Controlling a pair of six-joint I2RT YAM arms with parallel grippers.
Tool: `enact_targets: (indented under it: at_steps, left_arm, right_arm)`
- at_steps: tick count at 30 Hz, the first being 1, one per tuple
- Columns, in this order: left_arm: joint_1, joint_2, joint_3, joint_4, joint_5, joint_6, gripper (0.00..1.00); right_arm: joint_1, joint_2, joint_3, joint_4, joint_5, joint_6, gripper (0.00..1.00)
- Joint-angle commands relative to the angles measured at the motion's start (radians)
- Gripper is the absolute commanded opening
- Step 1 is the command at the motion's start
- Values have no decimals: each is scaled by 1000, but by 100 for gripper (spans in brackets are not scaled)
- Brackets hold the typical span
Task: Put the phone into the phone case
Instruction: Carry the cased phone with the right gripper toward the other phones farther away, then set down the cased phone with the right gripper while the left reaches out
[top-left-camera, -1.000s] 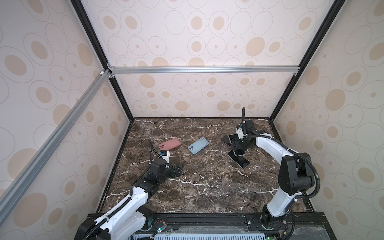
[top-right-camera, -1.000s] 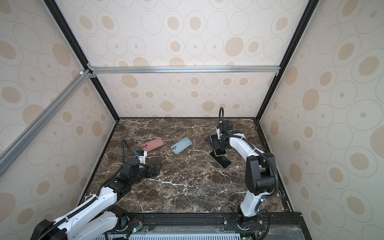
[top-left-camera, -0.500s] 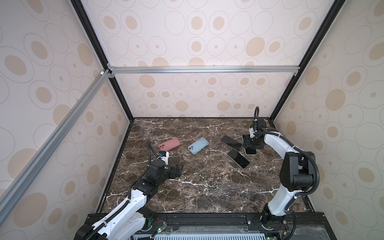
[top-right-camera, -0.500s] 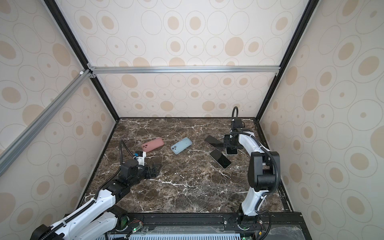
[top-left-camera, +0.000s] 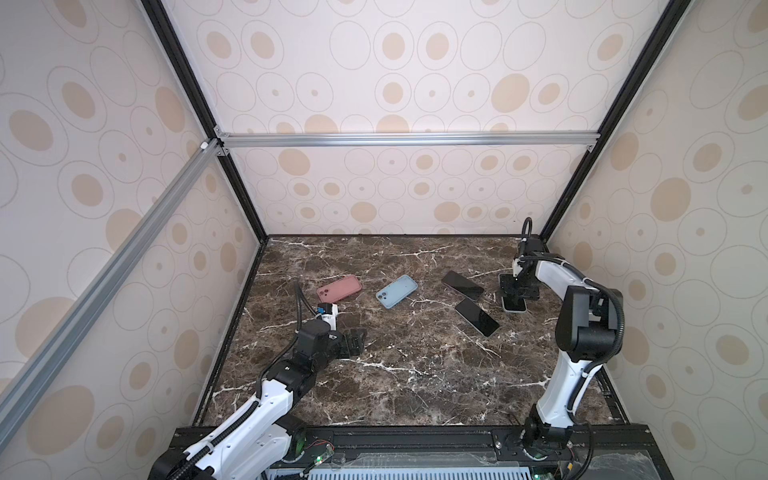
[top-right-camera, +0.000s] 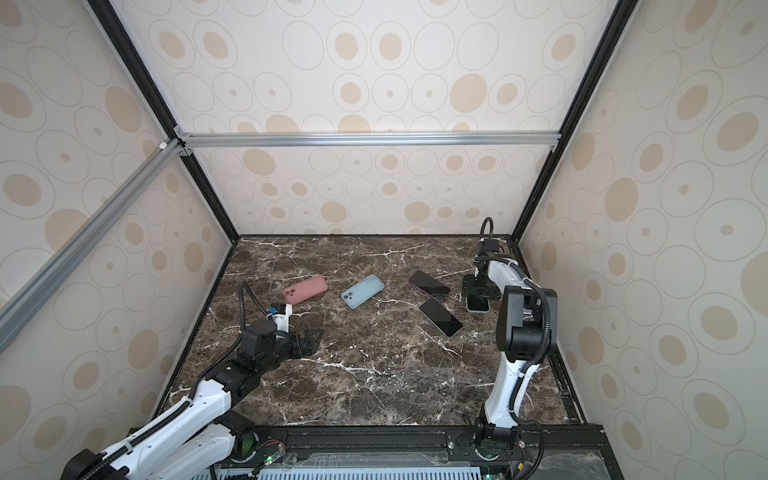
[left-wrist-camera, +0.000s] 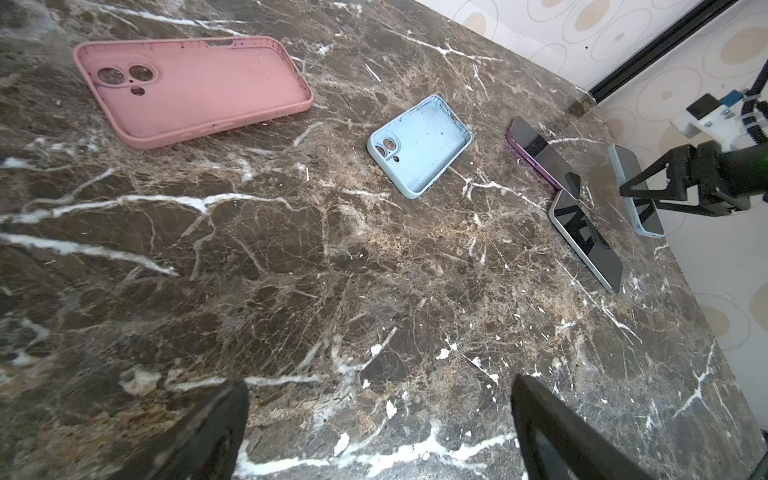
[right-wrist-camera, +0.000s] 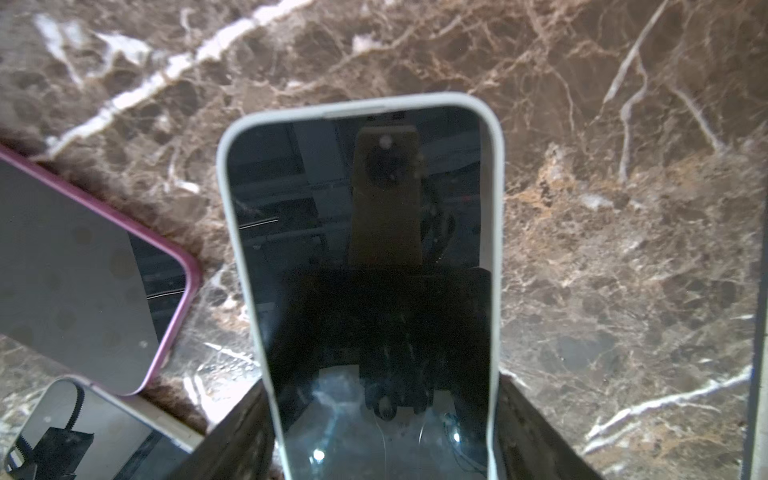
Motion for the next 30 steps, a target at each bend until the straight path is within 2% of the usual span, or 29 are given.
enact_targets:
  at_steps: [1, 14, 24, 30]
  left_arm:
    - [8, 0, 3, 12, -14, 7, 99]
    - [10, 7, 8, 12, -12, 8, 99]
    - [11, -3, 6, 11, -15, 7, 99]
    - [13, 7, 9, 12, -12, 11, 100]
  right_arm:
    - [-15, 26, 31, -20, -18, -4, 11]
    - [-27, 96, 30, -25, -4, -6, 22]
    - [-29, 112, 27, -25, -18, -9, 42]
    - [-29, 99, 15, -20, -2, -16, 62]
